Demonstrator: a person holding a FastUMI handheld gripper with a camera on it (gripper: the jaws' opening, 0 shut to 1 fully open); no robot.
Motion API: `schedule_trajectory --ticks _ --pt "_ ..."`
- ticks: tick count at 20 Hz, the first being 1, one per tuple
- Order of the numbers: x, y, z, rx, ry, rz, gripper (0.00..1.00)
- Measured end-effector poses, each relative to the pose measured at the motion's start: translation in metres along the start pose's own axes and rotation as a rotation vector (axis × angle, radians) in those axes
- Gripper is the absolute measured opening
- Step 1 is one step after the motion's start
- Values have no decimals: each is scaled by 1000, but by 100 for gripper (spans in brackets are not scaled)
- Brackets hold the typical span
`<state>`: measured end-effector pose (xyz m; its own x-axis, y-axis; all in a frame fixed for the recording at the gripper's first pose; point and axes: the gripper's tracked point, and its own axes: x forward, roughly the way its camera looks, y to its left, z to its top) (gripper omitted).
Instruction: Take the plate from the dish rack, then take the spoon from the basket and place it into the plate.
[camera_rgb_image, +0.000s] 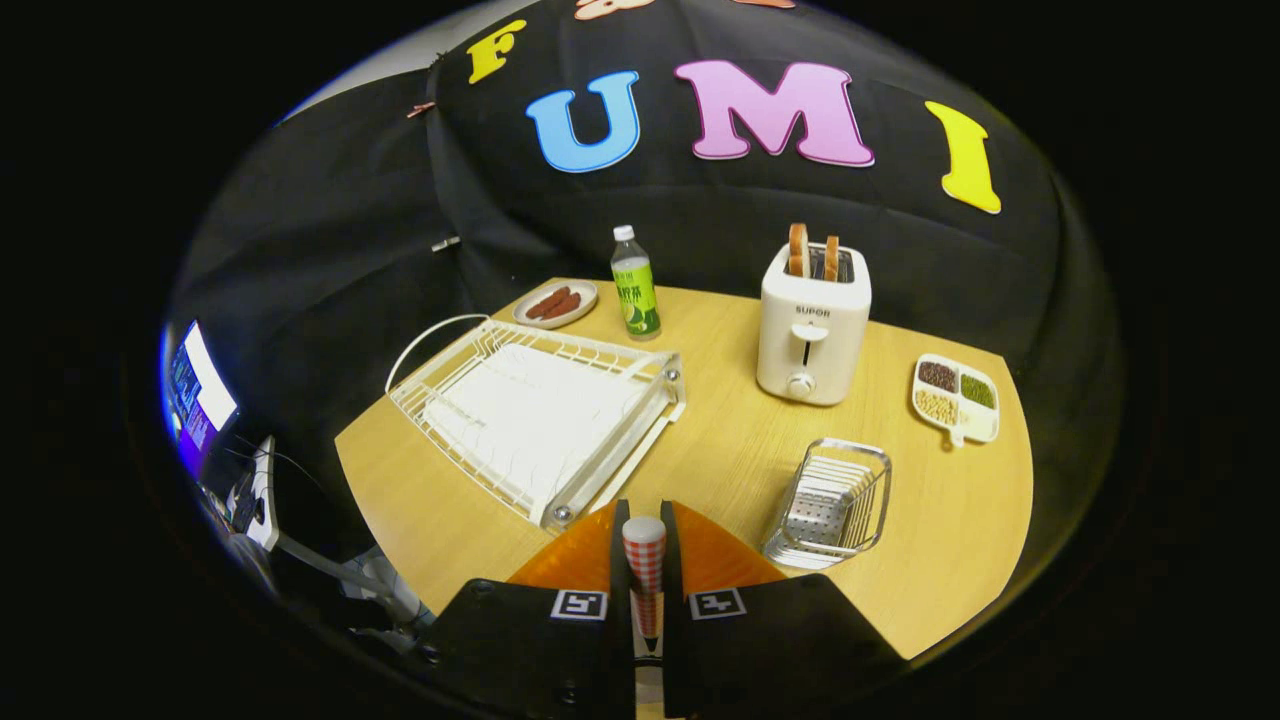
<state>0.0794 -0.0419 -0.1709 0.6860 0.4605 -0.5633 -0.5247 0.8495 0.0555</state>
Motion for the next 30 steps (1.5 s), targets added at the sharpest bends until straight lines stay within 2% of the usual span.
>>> schedule_trajectory --ticks 5,13,14,18,23,30 --pt "26 4 -48 9 99 -15 15" --pt "40 8 -46 54 113 -20 19" --pt "38 8 -44 52 108 -22 27" --pt "20 5 -22 13 29 -49 100" --pt "-33 10 46 3 -161 -120 98" --pt "-145 39 151 68 -534 -308 98"
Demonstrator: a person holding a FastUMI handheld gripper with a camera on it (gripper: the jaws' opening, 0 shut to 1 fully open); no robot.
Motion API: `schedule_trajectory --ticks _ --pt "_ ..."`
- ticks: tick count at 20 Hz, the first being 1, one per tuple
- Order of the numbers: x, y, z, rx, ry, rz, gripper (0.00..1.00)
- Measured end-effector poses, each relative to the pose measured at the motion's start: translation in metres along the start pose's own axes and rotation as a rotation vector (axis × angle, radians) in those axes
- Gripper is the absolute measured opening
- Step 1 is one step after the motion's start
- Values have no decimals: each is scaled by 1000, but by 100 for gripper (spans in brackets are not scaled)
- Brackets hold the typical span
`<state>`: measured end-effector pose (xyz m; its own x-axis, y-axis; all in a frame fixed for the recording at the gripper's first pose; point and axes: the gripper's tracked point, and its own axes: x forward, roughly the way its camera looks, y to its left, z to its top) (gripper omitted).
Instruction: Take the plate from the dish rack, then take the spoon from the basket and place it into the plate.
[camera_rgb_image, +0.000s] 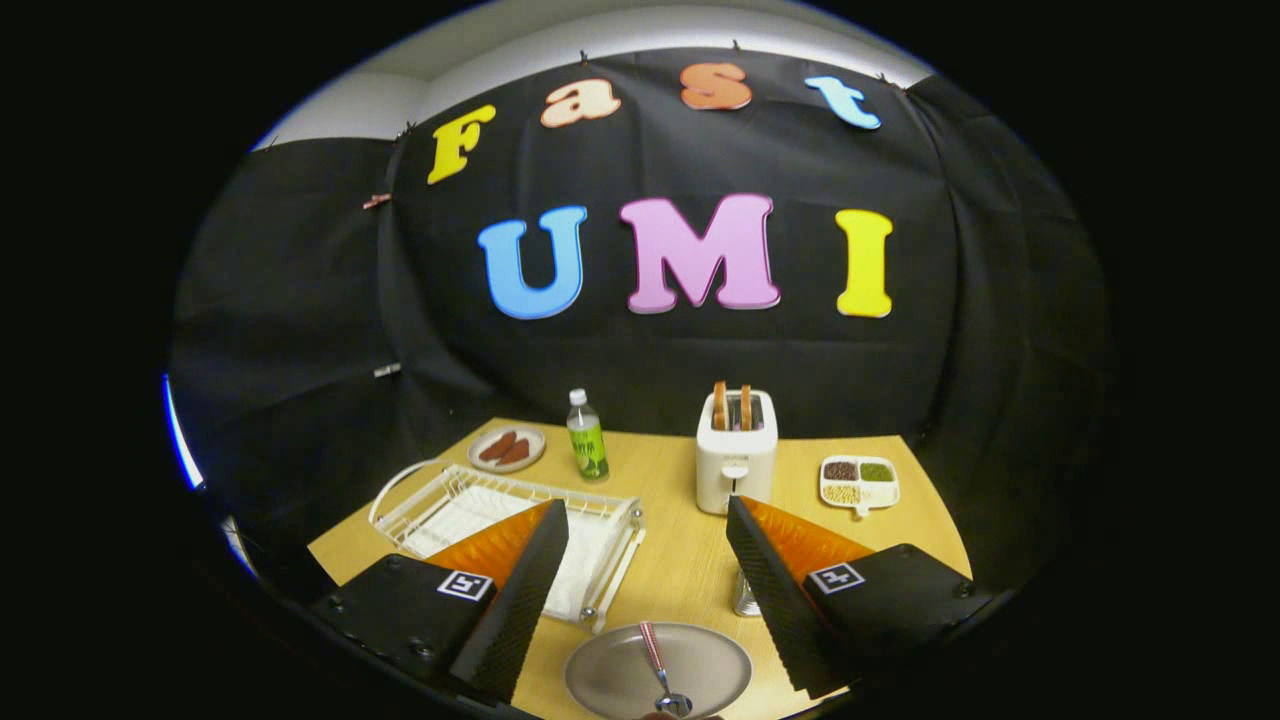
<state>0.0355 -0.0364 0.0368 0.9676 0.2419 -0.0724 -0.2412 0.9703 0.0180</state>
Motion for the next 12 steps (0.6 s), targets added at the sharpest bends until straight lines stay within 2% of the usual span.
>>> schedule_trajectory --ticks 2,5,9,12 --pt "-18 -2 33 1 -99 -58 98" --pt "-49 6 52 -14 -170 -114 98" --pt "-91 9 46 -122 -225 -227 98" --pt "-110 32 34 -161 -230 -233 98"
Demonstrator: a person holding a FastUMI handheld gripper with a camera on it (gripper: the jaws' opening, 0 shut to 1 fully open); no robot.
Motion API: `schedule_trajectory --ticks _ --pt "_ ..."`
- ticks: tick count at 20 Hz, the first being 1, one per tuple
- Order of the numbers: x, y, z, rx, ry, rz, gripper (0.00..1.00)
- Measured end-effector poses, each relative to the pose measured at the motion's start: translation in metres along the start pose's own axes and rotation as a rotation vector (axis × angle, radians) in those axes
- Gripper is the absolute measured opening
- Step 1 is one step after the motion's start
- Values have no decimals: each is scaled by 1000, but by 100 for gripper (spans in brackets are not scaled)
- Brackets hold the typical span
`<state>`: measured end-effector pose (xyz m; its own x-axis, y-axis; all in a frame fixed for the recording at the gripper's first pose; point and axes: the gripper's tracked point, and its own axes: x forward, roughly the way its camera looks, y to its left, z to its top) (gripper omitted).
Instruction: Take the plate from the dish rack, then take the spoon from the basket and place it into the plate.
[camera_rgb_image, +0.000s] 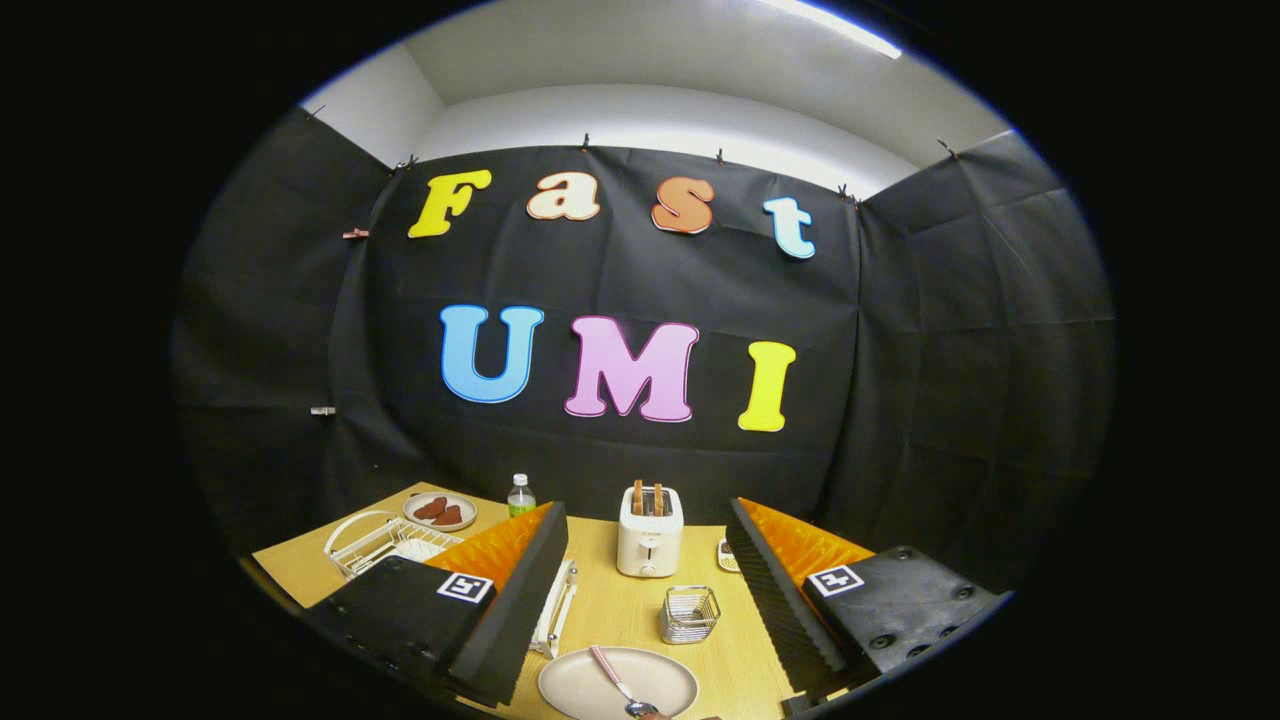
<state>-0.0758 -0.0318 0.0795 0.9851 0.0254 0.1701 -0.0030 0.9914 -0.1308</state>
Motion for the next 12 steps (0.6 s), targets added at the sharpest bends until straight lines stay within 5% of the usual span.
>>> schedule_trajectory --ticks 12 --pt "-43 66 -23 62 62 60 98"
